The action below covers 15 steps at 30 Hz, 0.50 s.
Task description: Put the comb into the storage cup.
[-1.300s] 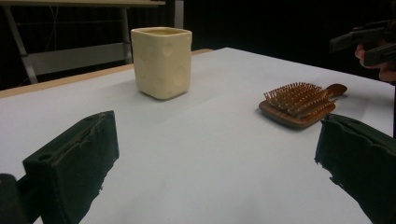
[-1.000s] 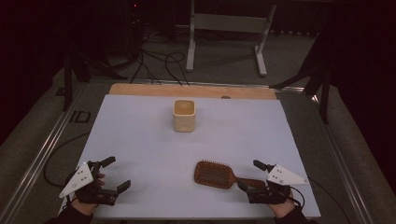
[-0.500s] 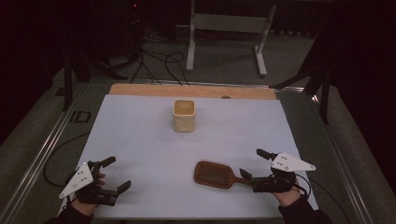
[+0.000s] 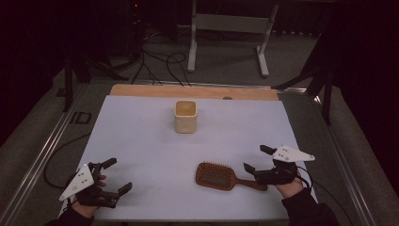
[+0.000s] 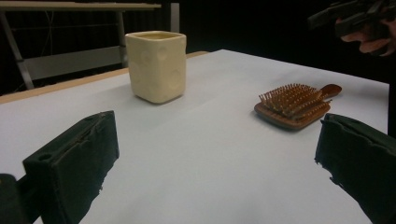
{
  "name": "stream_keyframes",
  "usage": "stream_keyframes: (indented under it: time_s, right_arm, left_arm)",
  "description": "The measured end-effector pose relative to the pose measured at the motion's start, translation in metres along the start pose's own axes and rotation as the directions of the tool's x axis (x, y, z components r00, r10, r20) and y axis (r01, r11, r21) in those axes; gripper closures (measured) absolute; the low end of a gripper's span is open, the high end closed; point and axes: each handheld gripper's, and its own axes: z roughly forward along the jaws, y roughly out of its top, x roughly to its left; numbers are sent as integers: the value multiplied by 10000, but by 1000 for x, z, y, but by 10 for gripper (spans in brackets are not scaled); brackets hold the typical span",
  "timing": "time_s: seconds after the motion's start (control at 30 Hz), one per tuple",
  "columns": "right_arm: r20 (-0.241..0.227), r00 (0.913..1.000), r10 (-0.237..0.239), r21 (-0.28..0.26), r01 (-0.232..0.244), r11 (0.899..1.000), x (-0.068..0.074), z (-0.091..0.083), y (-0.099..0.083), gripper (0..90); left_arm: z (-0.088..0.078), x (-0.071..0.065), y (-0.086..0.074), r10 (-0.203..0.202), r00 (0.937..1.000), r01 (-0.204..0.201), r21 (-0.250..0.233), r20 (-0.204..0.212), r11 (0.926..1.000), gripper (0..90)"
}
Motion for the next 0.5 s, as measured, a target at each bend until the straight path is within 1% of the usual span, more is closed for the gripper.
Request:
stream_keyframes:
  time_s: [0.03, 0.1, 0.3, 0.37, 0.4, 0.5]
  right_arm:
    - [5, 10000, 33, 14, -33, 10000, -2, 2, -1, 129]
    - [24, 9999, 114, 35, -114, 9999, -5, 4, -3, 135]
    - [44, 9995, 299, 437, -301, 9986, -11, 10, -11, 160]
    - [60, 9996, 275, 549, -278, 9981, -14, 12, -13, 189]
    - [93, 9992, 379, 664, -384, 9971, -14, 12, -14, 201]
    - [109, 9987, 489, 880, -497, 9949, -17, 14, -17, 243]
  left_arm:
    - [0, 0, 0, 3, 10000, -3, 20, 11, 10000, 2]
    - [1, 0, 0, -13, 10000, 13, 32, 25, 10000, 2]
    - [0, 0, 0, -10, 10000, 10, 12, 49, 10000, 2]
    - [1, 0, 0, 1, 10000, -1, 4, 51, 10000, 2]
    - [1, 0, 0, -1, 10000, 1, 22, 57, 10000, 2]
    - [1, 0, 0, -31, 10000, 30, 17, 57, 10000, 2]
